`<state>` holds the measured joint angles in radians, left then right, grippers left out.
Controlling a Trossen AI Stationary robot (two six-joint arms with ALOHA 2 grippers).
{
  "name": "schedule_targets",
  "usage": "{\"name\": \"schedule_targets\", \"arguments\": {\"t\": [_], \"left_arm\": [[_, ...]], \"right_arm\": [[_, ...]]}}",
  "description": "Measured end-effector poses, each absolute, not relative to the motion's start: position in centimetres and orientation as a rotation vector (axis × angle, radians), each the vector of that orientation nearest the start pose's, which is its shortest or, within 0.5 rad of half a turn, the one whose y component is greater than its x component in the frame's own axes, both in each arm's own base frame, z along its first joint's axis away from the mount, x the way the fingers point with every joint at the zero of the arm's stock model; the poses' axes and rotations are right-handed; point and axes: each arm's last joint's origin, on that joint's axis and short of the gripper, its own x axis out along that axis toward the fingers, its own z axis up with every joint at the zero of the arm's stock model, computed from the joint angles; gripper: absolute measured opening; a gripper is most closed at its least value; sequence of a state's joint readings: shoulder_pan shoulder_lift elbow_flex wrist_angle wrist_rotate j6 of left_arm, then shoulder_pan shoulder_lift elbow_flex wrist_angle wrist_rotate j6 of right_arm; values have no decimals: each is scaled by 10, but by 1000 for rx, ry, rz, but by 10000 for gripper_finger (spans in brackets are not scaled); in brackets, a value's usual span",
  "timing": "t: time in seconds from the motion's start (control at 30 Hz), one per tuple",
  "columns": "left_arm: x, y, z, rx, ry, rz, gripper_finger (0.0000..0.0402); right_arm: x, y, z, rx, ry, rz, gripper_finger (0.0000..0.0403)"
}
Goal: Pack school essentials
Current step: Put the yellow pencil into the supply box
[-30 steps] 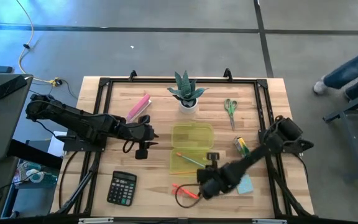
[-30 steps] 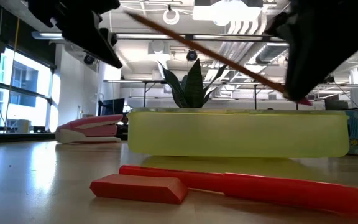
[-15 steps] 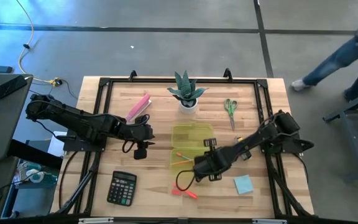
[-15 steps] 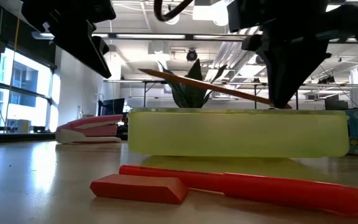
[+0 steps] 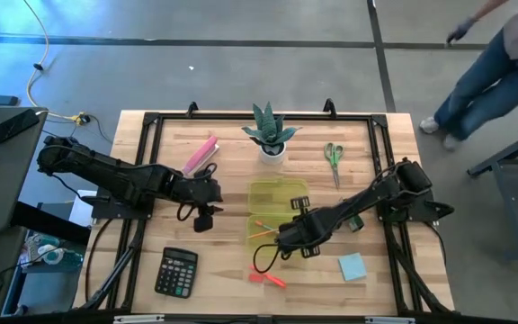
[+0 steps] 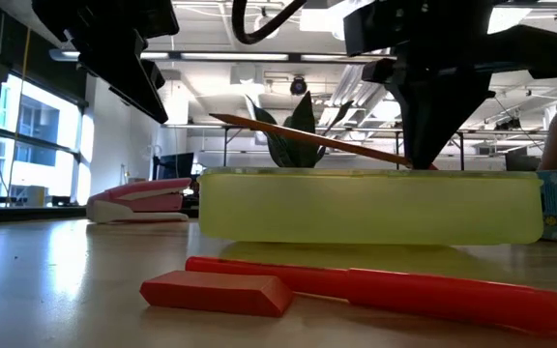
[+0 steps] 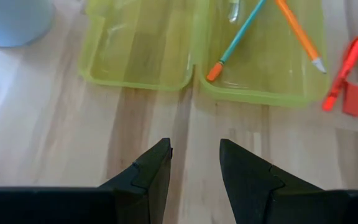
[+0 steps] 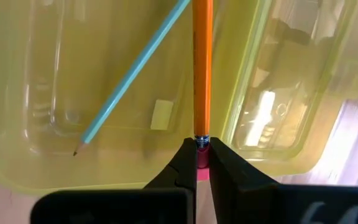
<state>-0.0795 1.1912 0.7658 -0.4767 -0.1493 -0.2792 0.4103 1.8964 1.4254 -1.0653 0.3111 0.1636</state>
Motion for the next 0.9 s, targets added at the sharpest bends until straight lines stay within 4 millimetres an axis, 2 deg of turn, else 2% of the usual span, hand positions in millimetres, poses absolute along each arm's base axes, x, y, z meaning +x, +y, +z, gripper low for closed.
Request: {"name": "schedule_targets", "arguments": {"t": [0.2,0.63,0.9], "left_arm": [[229,-14,226,-171,884,176,126],[229,-14,227,-171,883,177,126],[229,-14,226,-162,885,173,126]], "right_arm": [[328,131,186,-449,1502,-41,5],[332,133,179,-443,1501,-46,6],[334,134,172,-377,1510,-75,60]]}}
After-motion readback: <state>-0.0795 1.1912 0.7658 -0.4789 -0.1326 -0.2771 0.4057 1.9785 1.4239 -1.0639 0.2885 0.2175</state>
